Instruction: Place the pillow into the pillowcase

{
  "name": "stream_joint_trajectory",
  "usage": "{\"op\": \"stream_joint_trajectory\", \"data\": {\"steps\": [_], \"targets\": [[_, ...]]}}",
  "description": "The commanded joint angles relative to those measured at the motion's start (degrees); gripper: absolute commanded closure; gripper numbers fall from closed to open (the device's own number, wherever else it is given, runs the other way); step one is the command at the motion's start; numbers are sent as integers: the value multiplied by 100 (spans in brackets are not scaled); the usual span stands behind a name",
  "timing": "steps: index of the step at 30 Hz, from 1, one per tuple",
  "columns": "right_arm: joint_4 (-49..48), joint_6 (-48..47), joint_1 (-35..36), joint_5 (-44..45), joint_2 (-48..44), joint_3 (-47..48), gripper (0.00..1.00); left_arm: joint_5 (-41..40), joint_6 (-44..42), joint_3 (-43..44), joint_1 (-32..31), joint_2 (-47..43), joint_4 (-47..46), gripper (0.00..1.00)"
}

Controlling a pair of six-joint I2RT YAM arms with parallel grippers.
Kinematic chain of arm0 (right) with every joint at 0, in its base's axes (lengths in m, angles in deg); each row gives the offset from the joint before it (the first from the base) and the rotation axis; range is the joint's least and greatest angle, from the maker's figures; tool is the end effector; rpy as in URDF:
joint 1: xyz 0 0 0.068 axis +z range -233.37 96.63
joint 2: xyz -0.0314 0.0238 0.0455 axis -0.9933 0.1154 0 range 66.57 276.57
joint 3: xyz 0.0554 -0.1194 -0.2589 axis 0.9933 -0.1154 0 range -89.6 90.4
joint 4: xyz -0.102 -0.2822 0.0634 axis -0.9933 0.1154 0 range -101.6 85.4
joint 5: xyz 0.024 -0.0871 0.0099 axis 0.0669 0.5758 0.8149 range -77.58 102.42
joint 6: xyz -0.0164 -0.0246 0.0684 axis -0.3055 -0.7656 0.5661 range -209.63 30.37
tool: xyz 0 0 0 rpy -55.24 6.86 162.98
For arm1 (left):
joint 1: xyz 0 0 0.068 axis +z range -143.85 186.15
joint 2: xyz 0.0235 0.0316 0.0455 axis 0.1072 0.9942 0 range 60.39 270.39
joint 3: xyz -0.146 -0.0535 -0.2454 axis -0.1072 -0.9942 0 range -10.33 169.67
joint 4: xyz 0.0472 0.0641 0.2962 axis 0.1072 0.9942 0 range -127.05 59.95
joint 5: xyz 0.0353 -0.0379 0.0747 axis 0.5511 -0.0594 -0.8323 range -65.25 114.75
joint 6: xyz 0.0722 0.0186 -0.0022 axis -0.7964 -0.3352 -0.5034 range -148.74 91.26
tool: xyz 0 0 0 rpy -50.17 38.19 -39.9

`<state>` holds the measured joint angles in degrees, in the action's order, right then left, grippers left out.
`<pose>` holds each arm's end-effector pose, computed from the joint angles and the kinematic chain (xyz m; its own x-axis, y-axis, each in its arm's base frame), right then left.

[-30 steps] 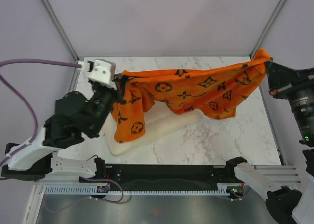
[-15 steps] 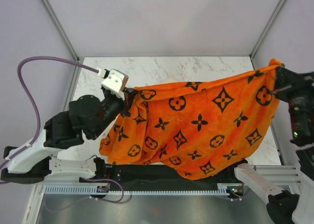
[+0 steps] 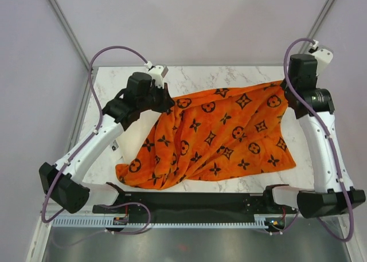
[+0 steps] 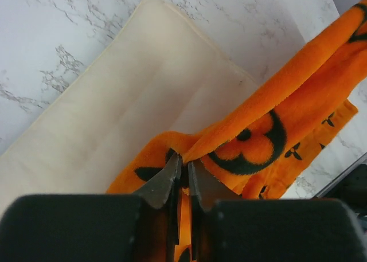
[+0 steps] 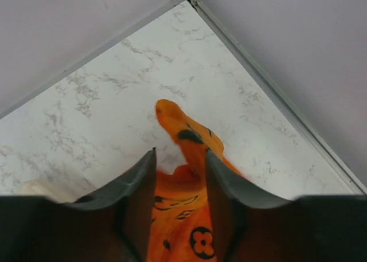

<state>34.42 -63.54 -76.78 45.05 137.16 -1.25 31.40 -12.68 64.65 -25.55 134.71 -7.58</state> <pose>0.3003 0.0007 0.4661 -0.2575 0.3431 -0.9033 0.5437 0.8243 0.1581 0.2983 -0.1928 0.3829 -0.5624 0.0245 -0.8265 0.4712 0.8309 -0.2960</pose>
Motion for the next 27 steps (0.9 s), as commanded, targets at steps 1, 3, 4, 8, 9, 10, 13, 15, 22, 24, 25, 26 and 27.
{"op": "stream_joint_trajectory", "data": {"steps": [1,3,4,8,9,10,13,15,22,24,25,26,27], "targets": [[-304,72,-316,-737,393,445,47,585,399,438,190,116,-285,84],[-374,46,-299,-1371,360,341,8,-74,241,561,217,222,-57,66],[-461,-41,-273,-1590,237,236,2,-268,179,727,226,345,40,57],[-646,-252,200,-2180,78,-81,2,-1068,56,1220,235,618,523,27],[-751,-314,315,-2573,35,-343,2,-1131,56,1264,235,610,655,26],[-1031,-341,578,-2785,-105,-519,3,-1192,73,1230,235,453,665,26],[-1384,-350,1097,-3516,-299,-1170,7,-1587,231,836,235,57,647,23],[-1595,-201,1887,-3509,-317,-1503,7,-1773,547,458,287,-496,395,6],[-2342,730,4217,-2596,367,-2033,2,-1992,1399,-1641,946,-1921,-196,0],[-2387,881,4648,-2348,876,-1954,2,-2045,1742,-2118,1244,-2123,-223,0],[-2422,1011,4824,-2183,1043,-1928,2,-2037,1822,-2250,1341,-2150,-240,0],[-2448,1073,4878,-2120,1210,-1910,2,-2089,2014,-2373,1508,-2159,-249,0],[-2501,1135,4922,-2102,1360,-1901,2,-2150,2103,-2478,1579,-2159,-240,0]]}}
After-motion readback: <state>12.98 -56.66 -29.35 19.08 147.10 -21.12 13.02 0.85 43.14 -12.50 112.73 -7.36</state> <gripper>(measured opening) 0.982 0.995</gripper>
